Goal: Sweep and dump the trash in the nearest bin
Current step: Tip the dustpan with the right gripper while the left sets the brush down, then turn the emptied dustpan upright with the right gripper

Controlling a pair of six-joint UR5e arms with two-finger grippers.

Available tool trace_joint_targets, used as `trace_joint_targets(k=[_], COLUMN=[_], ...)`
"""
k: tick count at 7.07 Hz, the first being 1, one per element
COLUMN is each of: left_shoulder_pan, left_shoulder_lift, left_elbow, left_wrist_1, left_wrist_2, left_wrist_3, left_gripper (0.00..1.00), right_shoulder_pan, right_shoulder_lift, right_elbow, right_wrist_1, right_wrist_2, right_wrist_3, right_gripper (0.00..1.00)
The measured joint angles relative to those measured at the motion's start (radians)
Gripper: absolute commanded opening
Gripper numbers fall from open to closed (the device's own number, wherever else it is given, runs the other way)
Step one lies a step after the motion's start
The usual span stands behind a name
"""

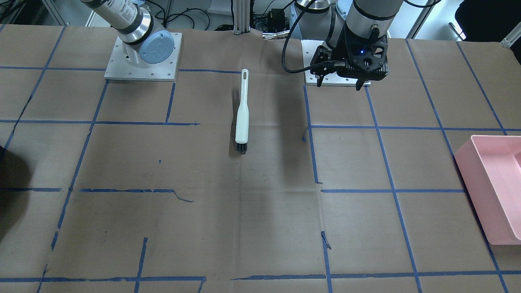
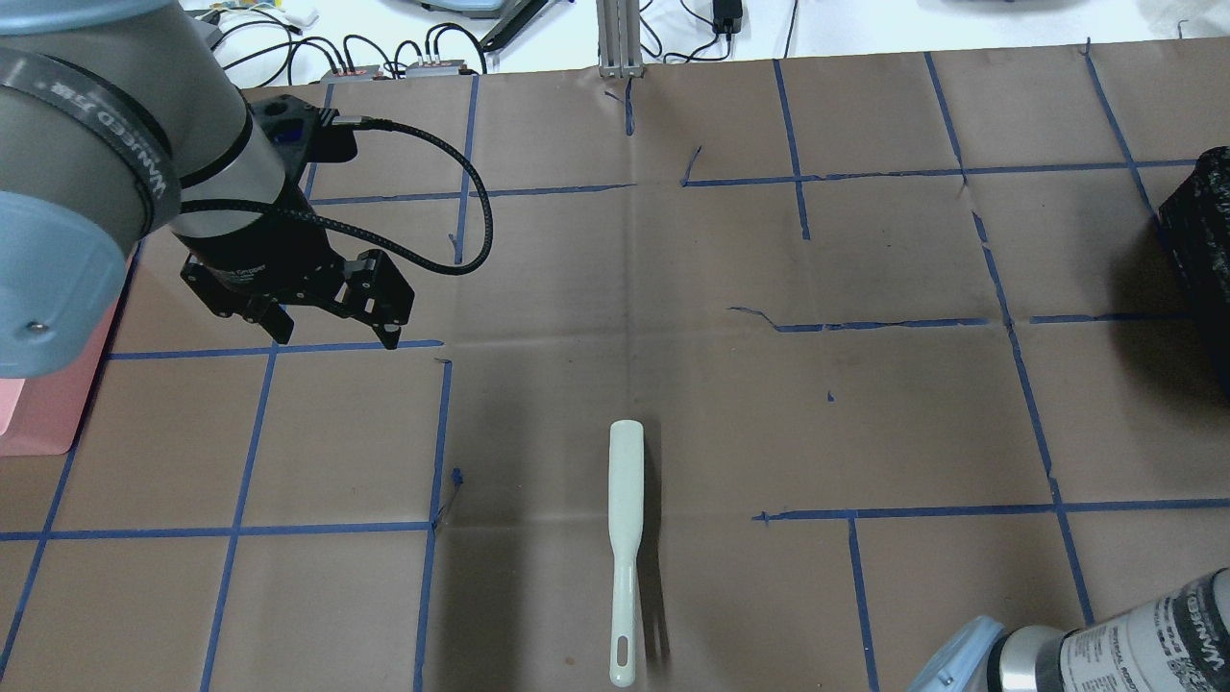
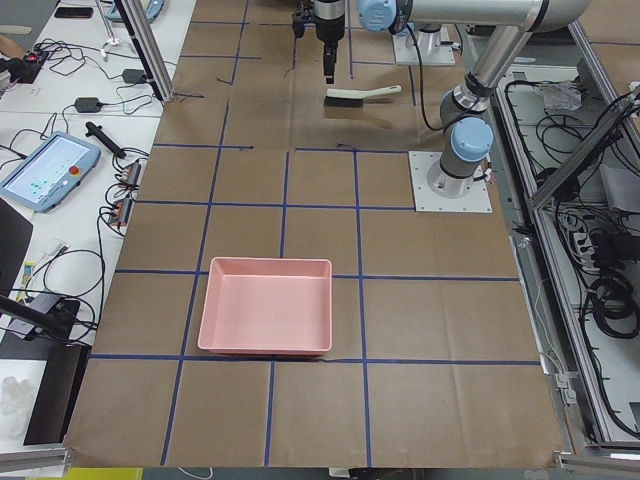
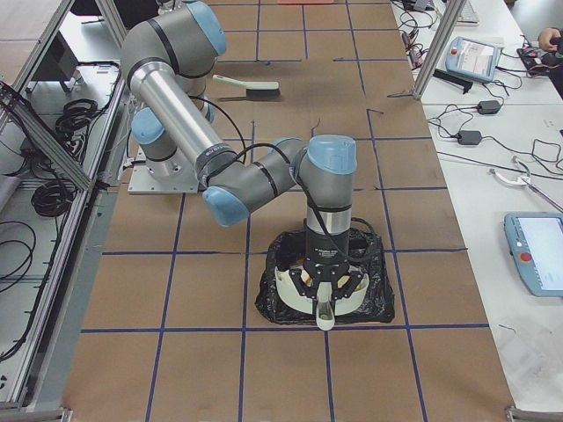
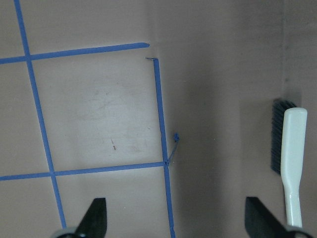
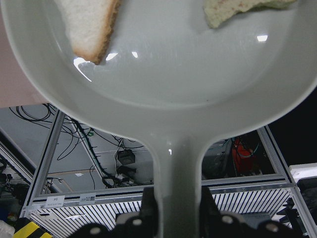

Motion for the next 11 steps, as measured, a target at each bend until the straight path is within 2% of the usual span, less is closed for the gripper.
trace_joint_targets(k=[4, 11], left_shoulder_pan=[0.059, 0.064], left_shoulder_lift=[0.031, 0.038], left_elbow=[-0.047, -0.097], left_wrist_1=[0.017, 0.104], left_wrist_2=[-0.001, 0.000], left_wrist_3=[-0.001, 0.057], left_gripper=[0.99, 0.99], right_shoulder_pan=[0.044, 0.073], right_shoulder_lift=[0.001, -0.006], right_elbow=[0.050, 0.050], right_wrist_1=[-0.132, -0.152], right_wrist_2=[-0.077, -0.140], right_wrist_3=[-0.003, -0.063], right_gripper=[0.00, 0.00])
